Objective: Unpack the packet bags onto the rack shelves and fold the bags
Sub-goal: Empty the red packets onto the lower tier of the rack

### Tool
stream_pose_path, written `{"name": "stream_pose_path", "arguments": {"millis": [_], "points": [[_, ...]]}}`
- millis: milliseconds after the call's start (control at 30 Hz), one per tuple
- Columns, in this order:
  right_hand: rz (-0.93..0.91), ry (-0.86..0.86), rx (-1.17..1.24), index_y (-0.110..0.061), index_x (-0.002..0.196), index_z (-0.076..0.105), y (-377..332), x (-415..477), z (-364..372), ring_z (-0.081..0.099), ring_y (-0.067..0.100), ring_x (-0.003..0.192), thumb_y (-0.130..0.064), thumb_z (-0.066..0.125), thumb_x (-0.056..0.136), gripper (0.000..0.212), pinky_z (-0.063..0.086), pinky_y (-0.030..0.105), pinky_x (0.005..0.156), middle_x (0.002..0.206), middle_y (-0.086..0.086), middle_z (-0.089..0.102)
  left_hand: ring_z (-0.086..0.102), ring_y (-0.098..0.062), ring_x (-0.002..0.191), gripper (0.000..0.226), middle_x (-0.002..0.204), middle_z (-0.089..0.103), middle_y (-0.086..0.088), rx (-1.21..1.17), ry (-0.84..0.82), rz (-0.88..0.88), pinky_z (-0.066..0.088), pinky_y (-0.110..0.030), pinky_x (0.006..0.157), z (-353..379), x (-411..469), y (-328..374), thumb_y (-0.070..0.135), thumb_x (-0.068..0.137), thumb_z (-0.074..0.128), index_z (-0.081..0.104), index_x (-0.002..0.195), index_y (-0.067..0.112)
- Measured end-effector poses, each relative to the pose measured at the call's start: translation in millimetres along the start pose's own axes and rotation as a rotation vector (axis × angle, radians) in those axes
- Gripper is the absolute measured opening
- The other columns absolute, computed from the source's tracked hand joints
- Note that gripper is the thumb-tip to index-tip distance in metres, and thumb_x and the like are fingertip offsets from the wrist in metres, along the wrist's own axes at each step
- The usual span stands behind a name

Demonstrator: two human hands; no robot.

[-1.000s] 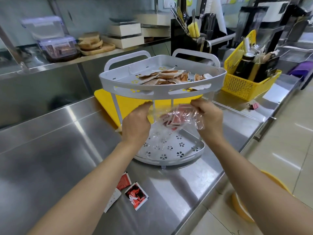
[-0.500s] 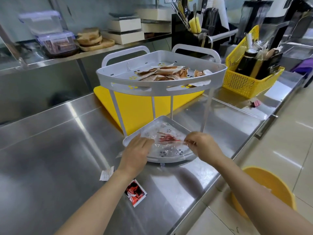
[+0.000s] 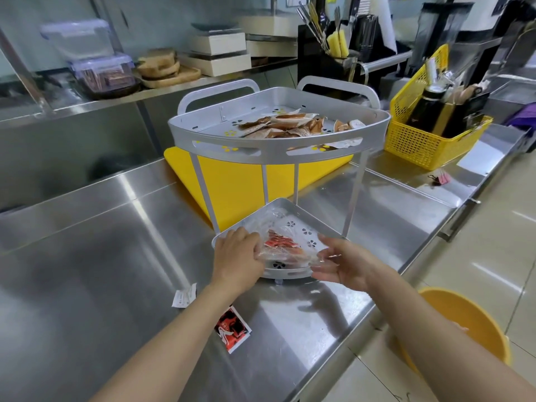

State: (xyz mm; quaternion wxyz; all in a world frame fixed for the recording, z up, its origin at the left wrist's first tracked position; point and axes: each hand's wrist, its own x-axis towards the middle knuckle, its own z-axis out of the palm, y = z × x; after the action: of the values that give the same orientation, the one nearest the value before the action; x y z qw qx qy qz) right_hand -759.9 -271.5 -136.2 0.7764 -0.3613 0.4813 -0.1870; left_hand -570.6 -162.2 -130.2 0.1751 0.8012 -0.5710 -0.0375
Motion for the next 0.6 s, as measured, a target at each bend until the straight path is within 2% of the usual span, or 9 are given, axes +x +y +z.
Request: {"name": "stream_pose_path", "arguments": {"millis": [67, 133, 167, 233, 333, 400, 433, 500, 600], "points": [[0.013, -0.024, 0.019, 0.006, 0.087, 0.058, 4.1, 0.1, 6.6, 0.066, 0.023, 0.046, 0.008, 0.051, 0.085, 0.007, 0.053, 0.027, 0.04, 0.064, 0.013, 0.068, 0.032, -0.022, 0.12, 0.024, 0.115, 0.041, 0.004, -0.251, -0.172, -0.21, 0.028, -0.033, 0.091, -1.5, 2.0, -0.8, 0.033, 0.067, 0.068, 0.044, 0.07, 0.034], [0.056, -0.053, 0.043, 0.013, 0.09, 0.05, 5.4, 1.8, 9.4, 0.067, 0.025, 0.046, 0.017, 0.04, 0.086, 0.012, 0.052, 0.025, 0.037, 0.054, 0.018, 0.069, 0.015, -0.022, 0.137, 0.063, 0.146, 0.015, 0.004, -0.538, -0.44, -0.315, 0.023, -0.039, 0.109, -8.5, 1.6, -9.4, 0.051, 0.05, 0.079, 0.05, 0.104, 0.039], [0.077, -0.062, 0.052, 0.014, 0.089, 0.048, 3.9, 1.8, 9.1, 0.068, 0.026, 0.048, 0.019, 0.037, 0.086, 0.012, 0.053, 0.027, 0.038, 0.053, 0.019, 0.068, 0.013, -0.023, 0.139, 0.088, 0.15, 0.007, 0.006, -0.714, -0.539, -0.368, 0.022, -0.04, 0.111, -12.9, 1.4, -14.4, 0.055, 0.043, 0.081, 0.043, 0.12, 0.04], [0.116, -0.087, 0.021, 0.014, 0.083, 0.051, -0.8, 2.1, 7.8, 0.069, 0.027, 0.049, 0.02, 0.036, 0.085, 0.016, 0.055, 0.03, 0.04, 0.053, 0.019, 0.068, 0.021, -0.023, 0.135, 0.117, 0.15, 0.013, 0.005, -1.018, -0.593, -0.459, 0.022, -0.038, 0.105, -21.6, -1.3, -20.1, 0.063, 0.037, 0.082, 0.026, 0.137, 0.037], [0.181, -0.105, -0.102, 0.01, 0.078, 0.059, -3.9, 2.3, 7.6, 0.068, 0.025, 0.048, 0.016, 0.042, 0.084, 0.019, 0.057, 0.035, 0.042, 0.053, 0.016, 0.068, 0.037, -0.026, 0.126, 0.123, 0.151, 0.024, -0.008, -1.085, -0.46, -0.698, 0.027, -0.043, 0.106, -19.7, 1.7, -25.1, 0.065, 0.05, 0.073, 0.006, 0.145, 0.022], [0.176, -0.064, -0.153, 0.006, 0.088, 0.052, -1.1, 4.1, 9.7, 0.068, 0.028, 0.049, 0.015, 0.041, 0.084, 0.014, 0.058, 0.042, 0.046, 0.06, 0.019, 0.068, 0.057, -0.026, 0.106, 0.116, 0.14, 0.043, -0.018, -1.014, -0.348, -0.788, 0.047, -0.039, 0.092, -12.8, 4.4, -26.0, 0.046, 0.062, 0.079, 0.008, 0.144, 0.006], [0.168, -0.047, -0.165, 0.005, 0.092, 0.049, 0.9, 6.1, 10.9, 0.068, 0.032, 0.053, 0.016, 0.038, 0.084, 0.017, 0.058, 0.044, 0.049, 0.069, 0.021, 0.068, 0.062, -0.021, 0.08, 0.104, 0.124, 0.056, -0.018, -1.013, -0.344, -0.807, 0.054, -0.032, 0.072, -13.4, 5.8, -24.1, 0.039, 0.063, 0.081, 0.023, 0.141, 0.001], [0.148, 0.004, -0.165, 0.002, 0.084, 0.049, 2.6, 10.9, 13.6, 0.063, 0.028, 0.052, 0.015, 0.034, 0.081, 0.02, 0.057, 0.038, 0.052, 0.074, 0.019, 0.061, 0.042, -0.014, 0.045, 0.074, 0.088, 0.064, -0.013, -1.059, -0.384, -0.872, 0.041, -0.023, 0.045, -16.5, 8.9, -22.3, 0.037, 0.065, 0.081, 0.052, 0.123, 0.002], [0.125, 0.064, -0.106, -0.008, 0.065, 0.046, -5.6, 10.6, 18.0, 0.044, 0.015, 0.041, 0.005, 0.039, 0.079, 0.02, 0.041, 0.017, 0.038, 0.055, 0.006, 0.044, 0.036, -0.012, 0.033, 0.033, 0.054, 0.059, -0.004, -1.151, -0.502, -0.952, 0.037, -0.021, 0.043, -27.4, 16.2, -19.2, 0.033, 0.07, 0.078, 0.062, 0.088, 0.012]]}}
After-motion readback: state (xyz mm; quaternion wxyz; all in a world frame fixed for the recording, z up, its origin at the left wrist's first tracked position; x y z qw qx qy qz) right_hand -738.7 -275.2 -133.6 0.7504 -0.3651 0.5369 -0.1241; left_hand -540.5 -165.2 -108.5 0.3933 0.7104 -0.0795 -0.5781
